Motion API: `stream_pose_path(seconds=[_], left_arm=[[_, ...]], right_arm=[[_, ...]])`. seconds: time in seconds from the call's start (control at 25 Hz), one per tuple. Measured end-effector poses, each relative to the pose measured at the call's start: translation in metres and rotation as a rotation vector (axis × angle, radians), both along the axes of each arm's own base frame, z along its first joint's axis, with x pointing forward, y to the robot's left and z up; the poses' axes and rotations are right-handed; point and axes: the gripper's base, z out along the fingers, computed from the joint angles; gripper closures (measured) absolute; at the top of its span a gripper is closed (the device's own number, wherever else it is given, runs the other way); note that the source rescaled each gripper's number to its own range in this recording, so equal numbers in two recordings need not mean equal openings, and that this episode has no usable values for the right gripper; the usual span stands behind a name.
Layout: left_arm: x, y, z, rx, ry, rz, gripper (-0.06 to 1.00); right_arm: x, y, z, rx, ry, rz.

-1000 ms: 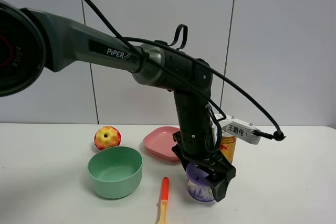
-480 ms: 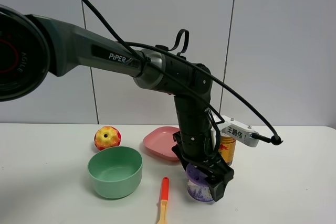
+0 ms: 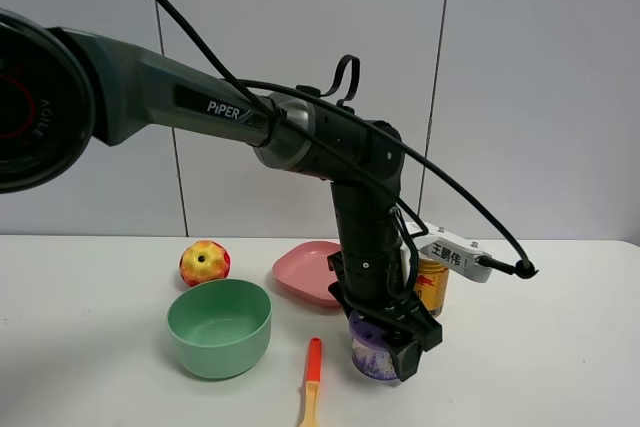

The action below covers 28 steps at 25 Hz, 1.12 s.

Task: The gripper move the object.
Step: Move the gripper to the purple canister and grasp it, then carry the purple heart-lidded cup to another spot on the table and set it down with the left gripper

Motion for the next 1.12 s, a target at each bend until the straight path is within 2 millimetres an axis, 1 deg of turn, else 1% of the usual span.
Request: stream_pose_path(seconds=[0.16, 0.28, 0.36, 0.56, 0.64, 0.72, 0.88, 0.96, 1.12], left_arm=[[-0.002, 0.001, 0.002, 0.011, 0.013, -0.005, 0.94], [-0.006, -0.001, 0.013, 0.006, 0.009, -0.015, 0.94], [-0.01, -0.004, 0.03, -0.003, 0.002, -0.029, 0.94], [-0.015, -0.012, 0.086, -0.035, -0.016, -0.061, 0.94], [-0.015, -0.014, 0.109, -0.08, -0.048, -0.023, 0.94], [-0.016, -0.012, 0.13, -0.109, -0.068, 0.027, 0.94], [-0.014, 0.005, 0.169, -0.149, -0.118, 0.121, 0.94], [-0.01, 0.019, 0.19, -0.171, -0.146, 0.181, 0.94], [0.001, 0.049, 0.222, -0.209, -0.19, 0.325, 0.94]], right_arm=[[0.0, 0.0, 0.0, 0.0, 0.0, 0.0], [0.0, 0.0, 0.0, 0.0, 0.0, 0.0], [0.0, 0.0, 0.0, 0.0, 0.0, 0.0], [0.0, 0.0, 0.0, 0.0, 0.0, 0.0], [0.0, 0.0, 0.0, 0.0, 0.0, 0.0], [0.0, 0.0, 0.0, 0.0, 0.0, 0.0], [0.0, 0.0, 0.0, 0.0, 0.0, 0.0], [0.0, 0.0, 0.0, 0.0, 0.0, 0.0], [0.0, 0.0, 0.0, 0.0, 0.0, 0.0]])
